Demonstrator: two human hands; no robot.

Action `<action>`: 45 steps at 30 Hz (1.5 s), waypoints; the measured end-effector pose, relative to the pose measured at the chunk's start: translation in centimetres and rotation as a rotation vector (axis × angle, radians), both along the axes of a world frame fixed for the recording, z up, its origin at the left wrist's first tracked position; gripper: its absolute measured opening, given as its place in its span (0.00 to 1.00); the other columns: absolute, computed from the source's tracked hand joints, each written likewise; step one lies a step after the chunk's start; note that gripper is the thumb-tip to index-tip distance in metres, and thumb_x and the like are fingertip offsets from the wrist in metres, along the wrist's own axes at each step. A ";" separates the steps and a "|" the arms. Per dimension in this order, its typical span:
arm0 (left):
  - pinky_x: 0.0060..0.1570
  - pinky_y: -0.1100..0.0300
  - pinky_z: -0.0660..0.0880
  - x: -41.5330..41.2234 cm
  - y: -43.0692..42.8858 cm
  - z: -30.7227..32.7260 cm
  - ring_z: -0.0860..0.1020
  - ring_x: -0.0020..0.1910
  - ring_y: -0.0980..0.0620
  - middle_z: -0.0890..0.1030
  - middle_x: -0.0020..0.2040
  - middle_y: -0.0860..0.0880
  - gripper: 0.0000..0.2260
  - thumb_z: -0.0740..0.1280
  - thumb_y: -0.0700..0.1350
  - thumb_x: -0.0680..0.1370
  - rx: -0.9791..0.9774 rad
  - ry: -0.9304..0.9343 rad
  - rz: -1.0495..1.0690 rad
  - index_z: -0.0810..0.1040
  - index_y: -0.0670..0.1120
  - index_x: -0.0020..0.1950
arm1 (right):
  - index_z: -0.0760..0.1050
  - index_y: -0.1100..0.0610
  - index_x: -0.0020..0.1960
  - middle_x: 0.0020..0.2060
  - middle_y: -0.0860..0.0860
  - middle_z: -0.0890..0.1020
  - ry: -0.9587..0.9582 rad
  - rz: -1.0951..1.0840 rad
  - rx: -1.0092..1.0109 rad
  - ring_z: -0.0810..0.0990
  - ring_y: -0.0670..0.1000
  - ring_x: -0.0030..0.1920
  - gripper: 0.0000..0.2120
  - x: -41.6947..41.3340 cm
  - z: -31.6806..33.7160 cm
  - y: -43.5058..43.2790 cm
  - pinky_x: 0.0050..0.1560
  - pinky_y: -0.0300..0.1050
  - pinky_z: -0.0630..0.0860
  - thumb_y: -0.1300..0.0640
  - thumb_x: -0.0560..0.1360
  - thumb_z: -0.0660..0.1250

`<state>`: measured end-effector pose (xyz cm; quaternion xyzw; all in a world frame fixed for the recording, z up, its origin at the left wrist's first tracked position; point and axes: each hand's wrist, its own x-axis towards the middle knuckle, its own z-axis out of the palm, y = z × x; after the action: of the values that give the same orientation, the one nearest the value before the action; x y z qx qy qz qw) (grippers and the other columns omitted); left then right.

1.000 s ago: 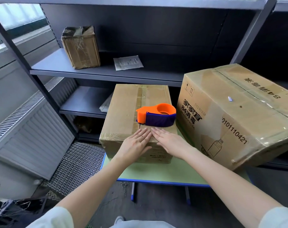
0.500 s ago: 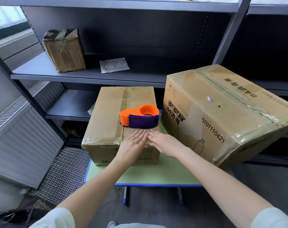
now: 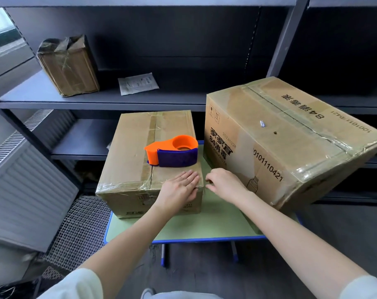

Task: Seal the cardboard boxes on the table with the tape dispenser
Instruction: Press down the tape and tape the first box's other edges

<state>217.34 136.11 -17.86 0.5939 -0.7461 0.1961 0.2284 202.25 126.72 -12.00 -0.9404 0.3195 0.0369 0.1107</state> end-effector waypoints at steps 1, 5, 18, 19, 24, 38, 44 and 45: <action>0.51 0.54 0.79 -0.1 -0.1 -0.1 0.82 0.51 0.49 0.84 0.51 0.45 0.16 0.77 0.42 0.64 0.009 0.002 0.007 0.84 0.40 0.51 | 0.76 0.60 0.58 0.53 0.55 0.78 0.021 0.015 -0.006 0.75 0.56 0.56 0.13 0.1 0.1 -0.1 0.54 0.51 0.74 0.53 0.78 0.62; 0.53 0.54 0.79 -0.6 -0.1 -0.4 0.82 0.52 0.48 0.84 0.52 0.44 0.18 0.78 0.43 0.65 0.026 0.014 0.050 0.83 0.40 0.52 | 0.80 0.60 0.50 0.46 0.55 0.81 0.047 0.065 0.011 0.78 0.57 0.49 0.11 0.4 0.6 -0.1 0.47 0.47 0.73 0.53 0.77 0.64; 0.49 0.53 0.78 -1.5 -0.3 0.1 0.83 0.48 0.46 0.84 0.48 0.42 0.20 0.80 0.49 0.63 0.048 -0.018 0.111 0.84 0.38 0.49 | 0.80 0.61 0.50 0.46 0.59 0.81 0.130 0.118 0.053 0.79 0.58 0.48 0.12 1.5 2.0 -0.2 0.45 0.46 0.72 0.53 0.77 0.64; 0.50 0.52 0.78 -1.4 -0.3 0.0 0.83 0.49 0.45 0.84 0.48 0.42 0.18 0.79 0.48 0.65 0.041 -0.029 0.106 0.84 0.38 0.49 | 0.79 0.62 0.49 0.46 0.59 0.81 0.145 0.118 0.072 0.79 0.59 0.48 0.12 1.4 1.9 -0.2 0.45 0.47 0.72 0.53 0.78 0.64; 0.52 0.52 0.77 -1.0 -0.5 -0.9 0.82 0.51 0.45 0.83 0.51 0.42 0.16 0.76 0.45 0.68 0.068 -0.034 0.105 0.83 0.38 0.52 | 0.78 0.63 0.53 0.49 0.60 0.80 0.178 0.139 0.177 0.78 0.59 0.50 0.14 1.3 2.0 -0.4 0.50 0.50 0.74 0.53 0.80 0.60; 0.59 0.53 0.72 -0.4 1.6 0.8 0.79 0.58 0.45 0.81 0.57 0.42 0.27 0.80 0.37 0.60 0.213 0.009 0.050 0.80 0.38 0.58 | 0.78 0.61 0.51 0.40 0.53 0.75 0.131 0.169 0.140 0.72 0.52 0.41 0.16 1.1 2.2 0.1 0.45 0.44 0.68 0.51 0.81 0.57; 0.60 0.54 0.70 -0.6 1.6 1.2 0.79 0.58 0.46 0.81 0.58 0.42 0.33 0.79 0.33 0.54 0.308 0.017 0.050 0.79 0.39 0.59 | 0.77 0.58 0.53 0.49 0.56 0.79 0.218 0.175 -0.021 0.76 0.55 0.47 0.14 1.3 2.7 0.9 0.46 0.46 0.70 0.50 0.81 0.56; 0.61 0.53 0.69 -0.3 1.7 1.2 0.78 0.59 0.45 0.80 0.59 0.41 0.33 0.79 0.33 0.55 0.318 0.002 0.048 0.79 0.38 0.60 | 0.76 0.59 0.55 0.51 0.57 0.80 0.225 0.170 -0.046 0.77 0.56 0.50 0.16 1.4 2.7 1.1 0.49 0.47 0.72 0.50 0.81 0.55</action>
<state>217.02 137.84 -16.68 0.6403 -0.7532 0.0801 0.1275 203.62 127.83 -9.29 -0.9563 0.2498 0.1439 0.0490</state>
